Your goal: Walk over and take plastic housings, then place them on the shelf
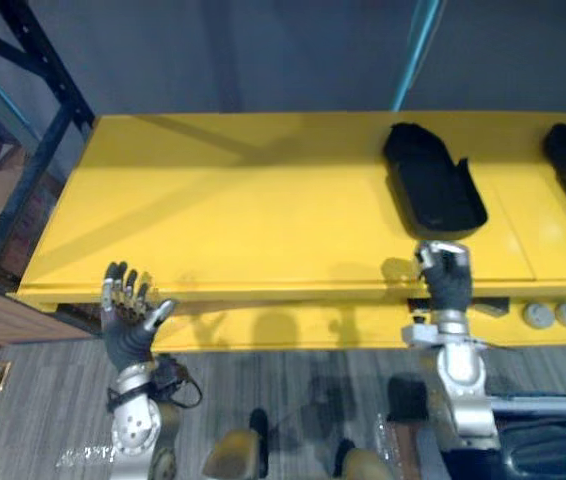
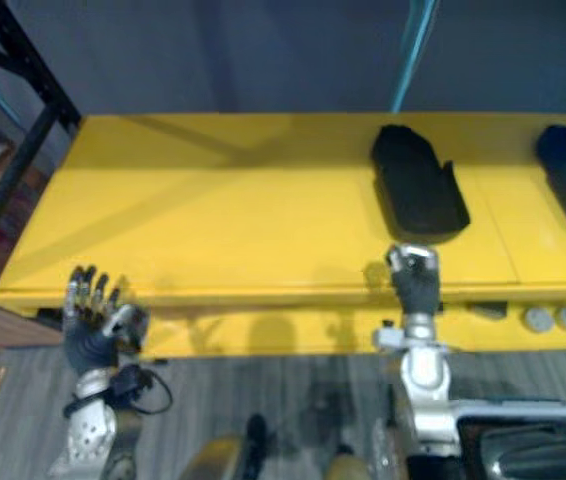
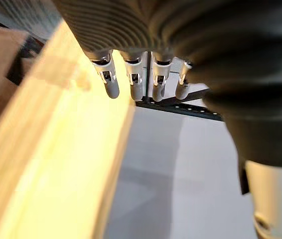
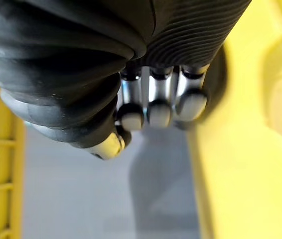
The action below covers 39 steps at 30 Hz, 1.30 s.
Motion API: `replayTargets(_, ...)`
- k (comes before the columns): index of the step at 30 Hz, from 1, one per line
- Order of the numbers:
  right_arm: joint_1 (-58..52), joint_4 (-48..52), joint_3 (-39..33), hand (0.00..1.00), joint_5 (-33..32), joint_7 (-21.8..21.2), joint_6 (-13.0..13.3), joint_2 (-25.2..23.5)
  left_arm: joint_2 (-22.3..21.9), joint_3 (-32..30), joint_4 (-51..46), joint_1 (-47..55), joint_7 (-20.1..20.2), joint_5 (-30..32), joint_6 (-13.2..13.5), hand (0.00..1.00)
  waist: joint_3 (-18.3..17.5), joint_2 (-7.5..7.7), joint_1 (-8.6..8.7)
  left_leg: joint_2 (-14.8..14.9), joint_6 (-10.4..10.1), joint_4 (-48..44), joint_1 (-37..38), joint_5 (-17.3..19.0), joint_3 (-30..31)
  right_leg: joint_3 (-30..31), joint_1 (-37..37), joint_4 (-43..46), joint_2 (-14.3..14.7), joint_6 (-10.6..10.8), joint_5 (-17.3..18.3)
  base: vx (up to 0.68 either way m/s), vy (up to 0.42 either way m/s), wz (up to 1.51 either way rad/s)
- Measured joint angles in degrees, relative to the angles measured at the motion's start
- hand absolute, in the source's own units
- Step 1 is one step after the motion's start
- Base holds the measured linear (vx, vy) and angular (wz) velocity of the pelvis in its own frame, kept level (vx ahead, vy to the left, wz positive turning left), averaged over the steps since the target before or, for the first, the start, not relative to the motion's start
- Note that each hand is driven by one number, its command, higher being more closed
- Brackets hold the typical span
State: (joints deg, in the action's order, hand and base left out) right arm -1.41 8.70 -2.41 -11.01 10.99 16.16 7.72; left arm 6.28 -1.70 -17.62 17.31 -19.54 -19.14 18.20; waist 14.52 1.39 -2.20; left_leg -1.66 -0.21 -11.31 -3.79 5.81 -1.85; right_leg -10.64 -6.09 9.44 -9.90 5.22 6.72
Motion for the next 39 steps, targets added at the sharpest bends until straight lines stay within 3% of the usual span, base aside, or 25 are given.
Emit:
replayTargets(5,-1.3,3.9,-3.1,0.00,2.9,6.2,1.3,-1.0,-0.4,-0.8,-1.5,0.1,-0.2,0.0,0.5,0.00,-2.9,-0.91,0.08,0.0,0.1,2.4,1.1,-0.7,-0.4,0.7,-0.2,-1.4,0.1,-0.7,-1.2,0.03,0.017,-0.03)
replayTargets(9,-2.8,7.4,-6.9,0.00,4.7,11.3,2.8,-1.6,-1.3,-2.6,-1.7,0.2,-0.4,-0.1,0.7,0.00,-3.6,-0.86,0.35,-0.1,0.0,5.7,3.4,-2.2,-0.4,1.4,-1.3,-2.3,0.2,-1.0,-1.8,0.00,0.000,0.00)
replayTargets(14,-7.0,10.5,-10.6,0.00,7.6,19.4,2.7,-4.3,-2.7,-4.6,-2.1,0.3,-0.3,-0.2,0.7,0.00,-4.4,-0.71,1.50,0.1,-0.1,10.9,5.9,-4.0,-1.6,2.9,-1.4,-3.3,0.4,-1.1,-2.4,-0.01,-0.001,-0.11)
replayTargets(18,-15.4,10.2,-16.5,0.00,9.6,26.0,-0.5,-7.4,-3.6,-5.7,-2.5,1.6,-0.1,-0.6,0.7,0.00,-5.0,-0.70,3.11,0.3,-0.2,14.0,7.3,-5.3,-3.7,4.6,-0.5,-4.3,0.6,-0.8,-2.6,0.00,-0.006,-0.23)
replayTargets(21,-19.9,6.7,-20.3,0.00,9.5,27.9,-1.8,-9.3,-4.6,-7.2,-2.6,3.1,0.0,-0.8,0.8,0.00,-5.7,-0.71,4.25,0.7,-0.5,15.3,7.8,-6.0,-4.8,5.3,0.0,-4.7,1.0,-0.7,-2.7,0.02,-0.020,-0.25)
replayTargets(26,-26.4,-11.2,-23.0,0.00,4.5,25.0,-2.8,-12.2,-4.6,-7.2,-2.6,4.3,0.0,-1.1,1.1,0.00,-6.2,-1.31,6.16,1.2,-0.7,16.0,8.7,-6.4,-5.4,6.2,-0.1,-5.1,1.5,-0.6,-2.7,0.02,-0.024,-0.11)
replayTargets(29,-26.9,-21.5,-21.2,0.00,0.3,18.5,-3.5,-12.9,-4.6,-7.0,-2.4,4.6,0.1,-1.1,1.3,0.00,-6.6,-2.13,6.01,1.3,-1.0,16.3,8.7,-6.3,-5.1,6.1,-0.2,-5.1,1.6,-0.5,-2.8,-0.02,-0.006,0.01)
replayTargets(34,-22.9,-30.3,-15.8,0.00,-3.0,11.3,-3.5,-12.3,-4.5,-6.4,0.5,4.0,0.0,-0.5,1.8,0.00,-6.7,-2.51,4.72,1.1,-1.1,16.4,7.9,-7.0,-4.1,5.3,-0.2,-5.9,1.6,0.3,-2.4,-0.07,-0.029,0.09)
replayTargets(37,-20.0,-33.0,-12.7,0.00,-3.0,9.2,-3.0,-10.6,-4.3,-6.0,2.7,2.1,-1.0,3.0,0.8,0.00,-6.5,-2.31,4.49,1.0,-1.4,16.4,6.8,-8.3,-2.5,2.8,0.0,-6.1,1.4,0.9,-1.9,-0.04,-0.041,0.34)
replayTargets(39,-18.1,-34.7,-10.8,0.00,-2.9,8.6,-2.9,-9.1,-4.1,-6.1,5.4,1.4,-4.4,6.3,-0.1,0.00,-6.6,-2.52,4.40,1.0,-1.8,16.4,6.8,-8.7,-1.6,2.0,-0.3,-6.1,1.5,0.9,-1.8,0.00,-0.026,0.24)
